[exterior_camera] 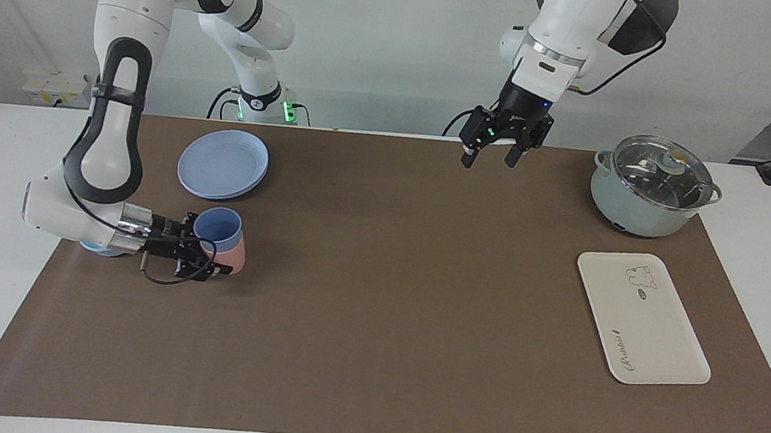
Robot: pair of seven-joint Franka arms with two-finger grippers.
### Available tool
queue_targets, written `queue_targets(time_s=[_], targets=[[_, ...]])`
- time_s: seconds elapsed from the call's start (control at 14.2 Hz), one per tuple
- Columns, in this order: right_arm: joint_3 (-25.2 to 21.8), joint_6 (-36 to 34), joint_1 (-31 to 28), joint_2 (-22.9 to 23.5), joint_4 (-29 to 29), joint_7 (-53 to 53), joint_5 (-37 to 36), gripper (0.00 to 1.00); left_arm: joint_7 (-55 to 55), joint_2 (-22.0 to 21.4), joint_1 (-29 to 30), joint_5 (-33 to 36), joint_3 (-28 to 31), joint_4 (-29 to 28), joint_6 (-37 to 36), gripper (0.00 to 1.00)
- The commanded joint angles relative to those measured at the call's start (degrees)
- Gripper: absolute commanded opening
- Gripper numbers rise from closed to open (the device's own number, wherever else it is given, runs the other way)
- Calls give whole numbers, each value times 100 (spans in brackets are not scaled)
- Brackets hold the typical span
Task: Place cup on tray
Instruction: 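Lift the cup with the right gripper while the left gripper reaches toward it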
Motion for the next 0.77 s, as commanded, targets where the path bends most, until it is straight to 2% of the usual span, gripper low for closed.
queue_targets(time_s=[0.0,0.42,0.7], targets=[[-19,142,393,-660,-504,292,178,0,-391,-141,-278,-64,93,-290,257,100],[-10,291,1106,-1267,-469,1689,178,0,-910,-124,-867,-47,93,-510,714,99],[-10,362,1431,-1312,-443,1990,196,0,-1350,-27,-1201,6,93,-387,1101,99]])
